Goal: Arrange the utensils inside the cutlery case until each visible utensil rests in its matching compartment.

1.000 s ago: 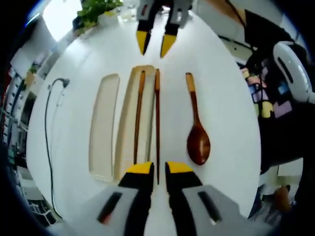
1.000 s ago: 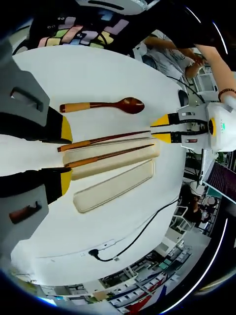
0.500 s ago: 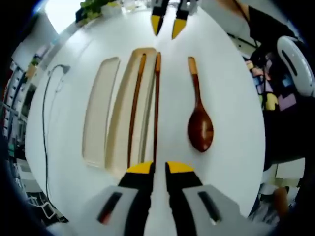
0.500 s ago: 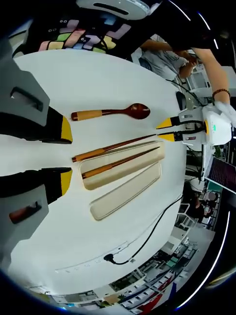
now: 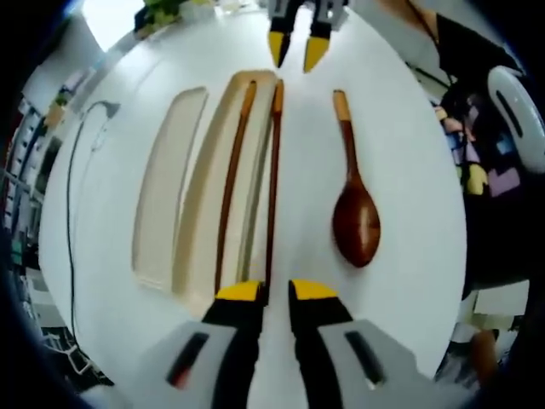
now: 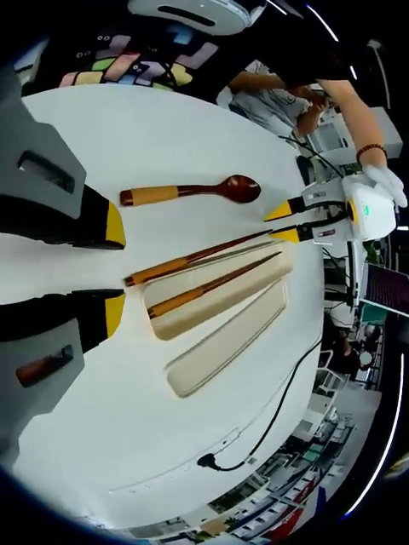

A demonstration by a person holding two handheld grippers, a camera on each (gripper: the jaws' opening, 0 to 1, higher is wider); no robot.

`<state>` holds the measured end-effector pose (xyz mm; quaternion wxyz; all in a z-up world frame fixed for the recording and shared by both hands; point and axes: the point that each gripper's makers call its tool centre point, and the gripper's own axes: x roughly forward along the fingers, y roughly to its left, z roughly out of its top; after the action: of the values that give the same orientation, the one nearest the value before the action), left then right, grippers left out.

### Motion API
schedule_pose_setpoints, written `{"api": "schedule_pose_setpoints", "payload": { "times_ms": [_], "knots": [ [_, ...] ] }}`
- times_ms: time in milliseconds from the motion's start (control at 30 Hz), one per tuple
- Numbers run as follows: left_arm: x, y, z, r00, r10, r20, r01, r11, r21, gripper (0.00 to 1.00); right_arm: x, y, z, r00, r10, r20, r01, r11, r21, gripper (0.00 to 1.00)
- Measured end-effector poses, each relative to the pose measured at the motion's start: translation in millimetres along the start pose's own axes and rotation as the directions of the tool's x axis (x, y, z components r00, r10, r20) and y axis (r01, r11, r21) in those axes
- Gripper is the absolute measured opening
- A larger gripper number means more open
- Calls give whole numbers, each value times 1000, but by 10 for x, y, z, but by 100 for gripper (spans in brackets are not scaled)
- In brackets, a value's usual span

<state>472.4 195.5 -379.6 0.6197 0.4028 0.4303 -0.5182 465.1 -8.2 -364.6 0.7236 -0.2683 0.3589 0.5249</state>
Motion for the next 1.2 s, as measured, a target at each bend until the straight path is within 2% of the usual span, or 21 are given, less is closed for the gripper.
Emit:
{"api": "schedule_pose_setpoints", "payload": {
  "times_ms": [367,500,633,733,833,1033,1200],
  "knots": [
    [-4,-13,13,999,-32,24,33,999,-42,11,137,-1,-20,999,36,0,-36,999,37,18],
    [-8,-35,18,998,-52,27,53,998,-34,14,181,21,5,997,69,30,-71,995,76,18],
    [-13,-31,25,998,-61,27,62,997,-39,17,206,35,32,996,70,48,-74,993,88,15],
    [-5,-12,37,999,-53,12,54,998,-34,16,215,80,34,996,77,48,-81,993,85,13],
    [14,-72,40,999,-50,-6,50,998,-29,16,228,135,36,995,80,54,-84,994,74,12],
    [18,-101,29,999,-34,-21,33,999,-37,15,253,26,74,995,73,66,-75,996,41,6],
    [18,-106,22,999,-28,-25,27,999,-43,15,291,60,129,992,94,88,-96,995,20,6]
  ]
}}
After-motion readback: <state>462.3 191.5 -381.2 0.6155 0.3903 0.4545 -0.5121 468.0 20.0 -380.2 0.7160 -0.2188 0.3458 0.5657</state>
